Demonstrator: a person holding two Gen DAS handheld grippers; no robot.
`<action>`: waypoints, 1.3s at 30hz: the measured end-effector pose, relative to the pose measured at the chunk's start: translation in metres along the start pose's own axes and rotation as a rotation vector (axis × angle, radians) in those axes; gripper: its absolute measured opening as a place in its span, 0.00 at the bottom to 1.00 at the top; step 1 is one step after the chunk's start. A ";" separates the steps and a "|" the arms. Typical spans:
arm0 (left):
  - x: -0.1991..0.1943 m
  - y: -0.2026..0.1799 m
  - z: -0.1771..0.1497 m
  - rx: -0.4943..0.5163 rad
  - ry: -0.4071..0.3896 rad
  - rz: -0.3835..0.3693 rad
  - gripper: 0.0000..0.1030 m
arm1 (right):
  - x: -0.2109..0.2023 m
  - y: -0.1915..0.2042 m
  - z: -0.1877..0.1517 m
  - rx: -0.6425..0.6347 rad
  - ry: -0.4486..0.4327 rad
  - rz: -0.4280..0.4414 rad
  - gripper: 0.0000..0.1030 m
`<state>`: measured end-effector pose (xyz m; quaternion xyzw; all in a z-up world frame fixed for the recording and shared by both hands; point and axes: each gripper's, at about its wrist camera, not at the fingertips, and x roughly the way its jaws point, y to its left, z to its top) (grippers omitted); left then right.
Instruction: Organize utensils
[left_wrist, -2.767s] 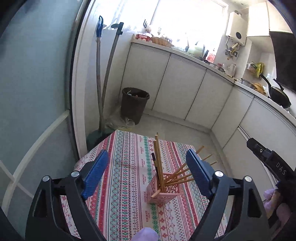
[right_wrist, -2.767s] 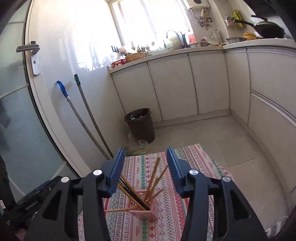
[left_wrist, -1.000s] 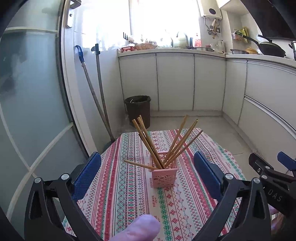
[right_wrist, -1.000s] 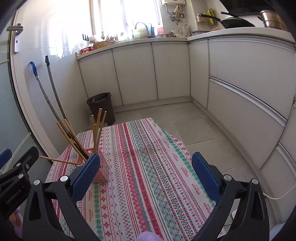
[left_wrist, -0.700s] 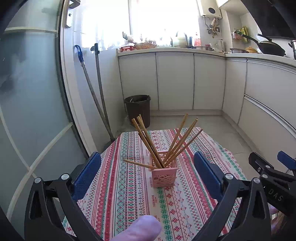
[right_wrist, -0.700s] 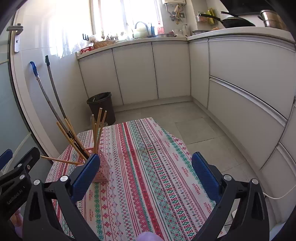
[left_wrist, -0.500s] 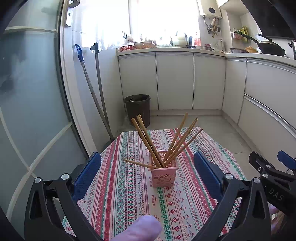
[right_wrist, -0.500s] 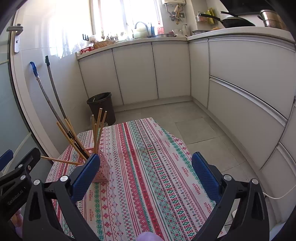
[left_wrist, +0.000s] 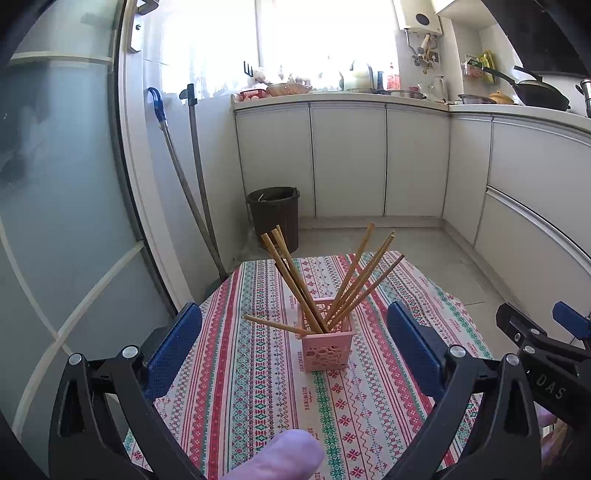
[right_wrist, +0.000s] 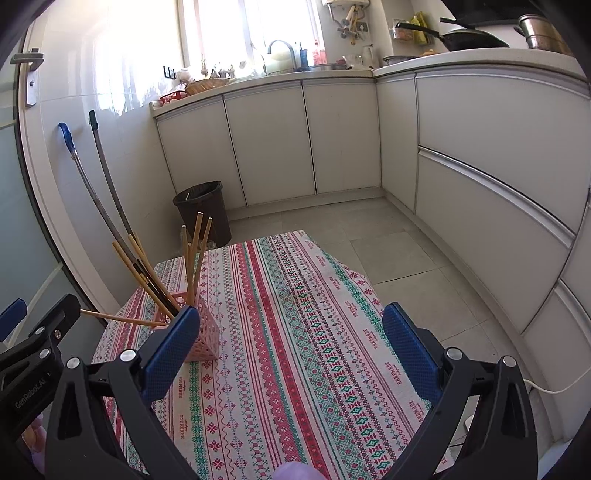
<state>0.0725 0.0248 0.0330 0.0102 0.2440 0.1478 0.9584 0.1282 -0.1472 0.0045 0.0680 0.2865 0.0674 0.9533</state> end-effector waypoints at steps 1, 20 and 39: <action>0.000 0.000 0.000 -0.001 0.001 -0.001 0.93 | 0.000 0.000 0.000 0.000 0.000 0.001 0.94; 0.005 0.003 -0.002 0.000 0.008 -0.003 0.93 | 0.003 -0.001 -0.003 -0.001 0.007 -0.001 0.94; 0.001 -0.005 -0.006 0.040 -0.021 -0.020 0.88 | 0.006 -0.002 -0.005 0.000 0.020 0.001 0.94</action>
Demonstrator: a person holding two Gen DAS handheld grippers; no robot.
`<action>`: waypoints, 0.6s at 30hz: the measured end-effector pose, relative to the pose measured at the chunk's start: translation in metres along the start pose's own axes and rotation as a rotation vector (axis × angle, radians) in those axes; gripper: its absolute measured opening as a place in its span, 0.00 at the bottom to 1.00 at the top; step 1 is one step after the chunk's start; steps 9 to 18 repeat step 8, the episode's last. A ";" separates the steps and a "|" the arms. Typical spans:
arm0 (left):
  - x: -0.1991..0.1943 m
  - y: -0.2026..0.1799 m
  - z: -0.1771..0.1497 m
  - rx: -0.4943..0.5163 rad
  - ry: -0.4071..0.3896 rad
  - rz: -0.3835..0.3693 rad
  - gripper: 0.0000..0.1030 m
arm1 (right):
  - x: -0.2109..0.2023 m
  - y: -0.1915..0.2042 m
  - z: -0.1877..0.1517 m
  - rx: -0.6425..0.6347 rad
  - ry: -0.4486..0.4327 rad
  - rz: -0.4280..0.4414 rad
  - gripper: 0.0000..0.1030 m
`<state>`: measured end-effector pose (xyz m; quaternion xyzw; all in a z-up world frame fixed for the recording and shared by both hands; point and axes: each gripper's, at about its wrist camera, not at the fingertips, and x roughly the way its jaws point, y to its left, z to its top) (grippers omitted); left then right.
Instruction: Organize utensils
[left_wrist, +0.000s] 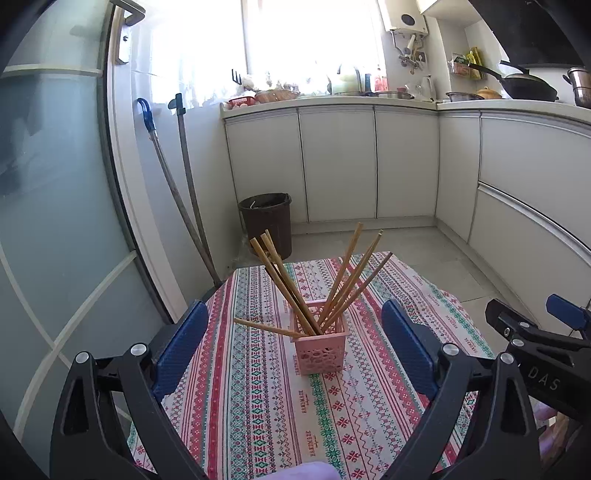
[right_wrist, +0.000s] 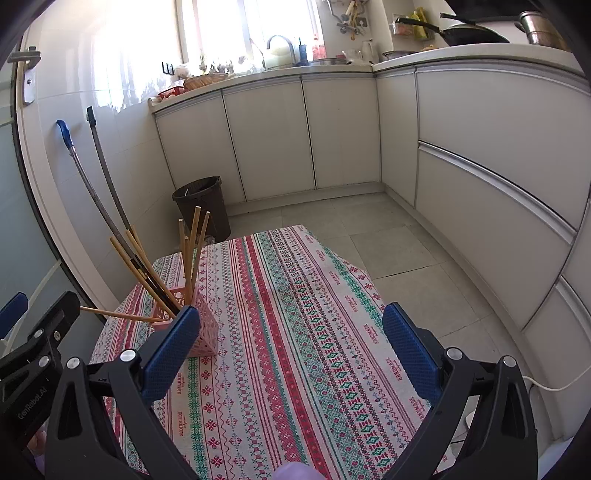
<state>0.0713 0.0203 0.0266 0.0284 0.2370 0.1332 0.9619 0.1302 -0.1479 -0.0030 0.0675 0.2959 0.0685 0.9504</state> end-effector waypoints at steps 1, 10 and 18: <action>0.001 0.001 0.000 -0.008 0.007 0.007 0.89 | 0.000 0.000 0.000 0.000 0.000 0.001 0.94; 0.002 0.010 0.005 -0.052 0.015 0.022 0.93 | 0.001 -0.002 0.000 0.004 0.006 0.000 0.94; 0.002 0.010 0.005 -0.052 0.015 0.022 0.93 | 0.001 -0.002 0.000 0.004 0.006 0.000 0.94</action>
